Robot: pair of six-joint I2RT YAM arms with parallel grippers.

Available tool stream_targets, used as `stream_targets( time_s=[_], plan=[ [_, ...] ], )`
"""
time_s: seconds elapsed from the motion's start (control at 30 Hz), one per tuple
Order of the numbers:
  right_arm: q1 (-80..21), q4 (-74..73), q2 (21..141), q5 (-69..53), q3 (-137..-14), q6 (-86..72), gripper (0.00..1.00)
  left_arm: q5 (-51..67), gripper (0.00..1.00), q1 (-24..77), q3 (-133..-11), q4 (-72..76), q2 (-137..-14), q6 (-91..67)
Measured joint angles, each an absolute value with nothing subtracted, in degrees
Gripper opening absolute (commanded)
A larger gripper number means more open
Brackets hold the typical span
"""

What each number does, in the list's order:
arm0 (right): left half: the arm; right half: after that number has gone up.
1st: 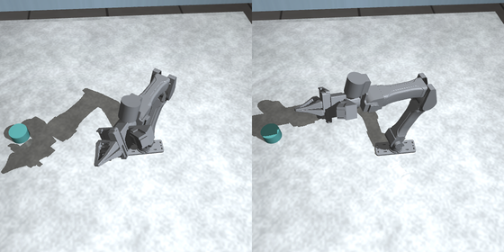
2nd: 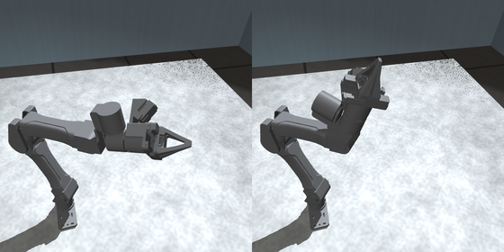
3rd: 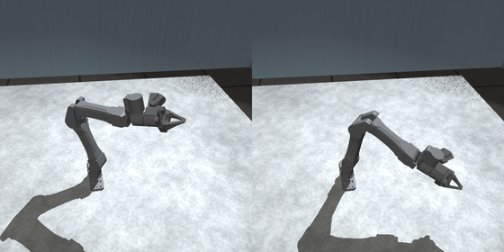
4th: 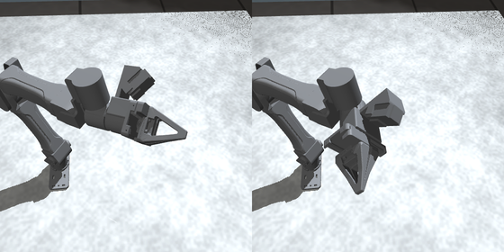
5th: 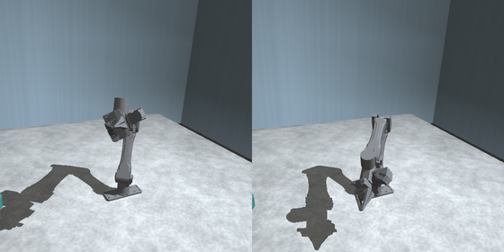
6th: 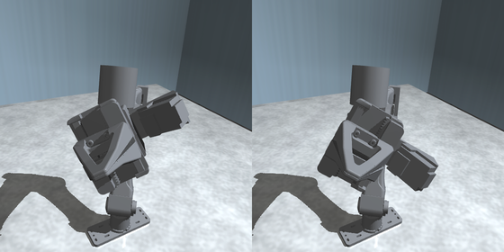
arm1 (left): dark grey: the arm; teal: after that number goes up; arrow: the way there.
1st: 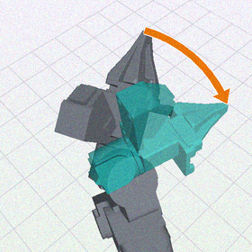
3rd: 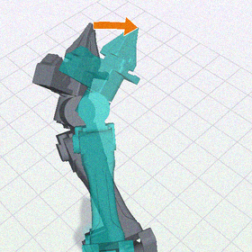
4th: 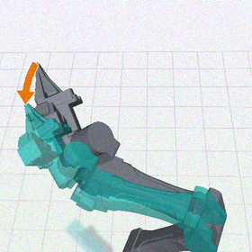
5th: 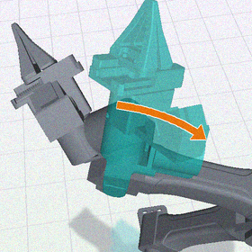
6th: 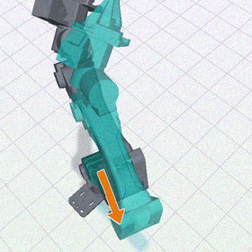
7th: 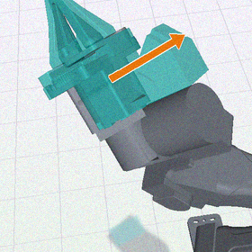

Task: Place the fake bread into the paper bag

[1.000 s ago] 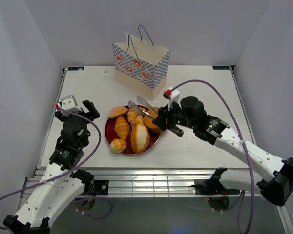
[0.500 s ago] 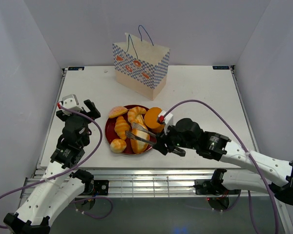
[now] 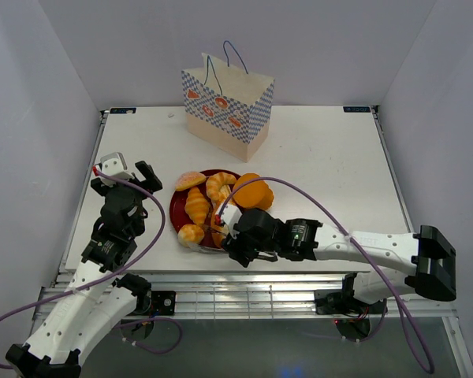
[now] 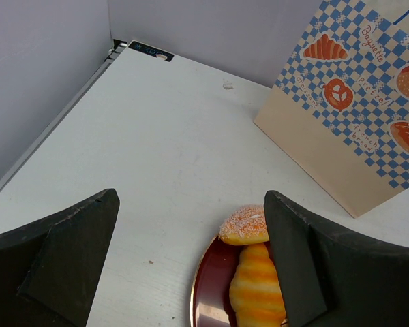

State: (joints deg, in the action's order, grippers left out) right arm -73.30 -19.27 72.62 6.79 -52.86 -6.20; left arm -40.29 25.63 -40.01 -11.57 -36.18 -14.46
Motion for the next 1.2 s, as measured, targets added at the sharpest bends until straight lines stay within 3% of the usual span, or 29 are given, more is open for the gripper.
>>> stream_targets(
  time_s=[0.73, 1.2],
  plan=[
    [-73.95, -14.52, 84.01, 8.84, -57.98, -5.19, 0.59, -39.55, 0.98, 25.65, -40.01, -11.57, -36.05, -14.46],
    [-73.95, -14.94, 83.68, 10.44, -57.52, -7.09, 0.38, -39.07, 0.98, 25.63, -40.01, -11.57, -35.83, -14.46]
  ],
)
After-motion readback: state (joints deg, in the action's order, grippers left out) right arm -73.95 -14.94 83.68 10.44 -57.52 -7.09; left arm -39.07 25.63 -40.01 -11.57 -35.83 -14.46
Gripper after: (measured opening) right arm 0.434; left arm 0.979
